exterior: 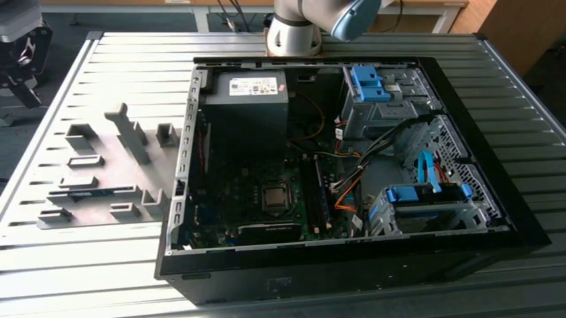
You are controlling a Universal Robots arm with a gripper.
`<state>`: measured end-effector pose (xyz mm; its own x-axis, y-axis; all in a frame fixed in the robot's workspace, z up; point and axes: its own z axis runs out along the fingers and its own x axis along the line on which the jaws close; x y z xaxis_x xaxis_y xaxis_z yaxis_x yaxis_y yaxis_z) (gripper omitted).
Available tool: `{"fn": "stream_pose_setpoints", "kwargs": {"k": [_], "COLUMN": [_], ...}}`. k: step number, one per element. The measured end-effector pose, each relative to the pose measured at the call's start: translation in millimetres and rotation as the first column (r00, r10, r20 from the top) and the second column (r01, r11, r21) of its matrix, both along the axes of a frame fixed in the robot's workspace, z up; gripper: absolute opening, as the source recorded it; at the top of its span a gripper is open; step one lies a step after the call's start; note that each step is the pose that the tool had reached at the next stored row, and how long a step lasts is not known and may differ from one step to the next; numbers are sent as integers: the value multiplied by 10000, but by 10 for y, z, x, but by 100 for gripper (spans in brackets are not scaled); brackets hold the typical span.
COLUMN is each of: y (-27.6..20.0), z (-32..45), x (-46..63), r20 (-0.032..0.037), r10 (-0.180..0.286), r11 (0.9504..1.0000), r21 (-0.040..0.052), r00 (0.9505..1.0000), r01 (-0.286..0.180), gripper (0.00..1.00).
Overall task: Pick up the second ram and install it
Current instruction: 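Pick up the second ram and move it above second insertion slot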
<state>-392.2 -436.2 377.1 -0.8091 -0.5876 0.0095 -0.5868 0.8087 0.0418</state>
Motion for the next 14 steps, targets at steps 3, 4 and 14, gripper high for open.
{"fn": "stream_pose_setpoints", "kwargs": {"k": [3, 4, 14], "y": [0, 0, -1], "z": [-6, -8, -20], "x": [0, 0, 0], "r20": [0, 0, -1], "r10": [540, 693, 1929], "r11": [9985, 9976, 9812], "r21": [0, 0, -4], "r00": [9985, 9976, 9812], "r01": [-540, -693, -1929], "gripper": [11, 11, 11]}}
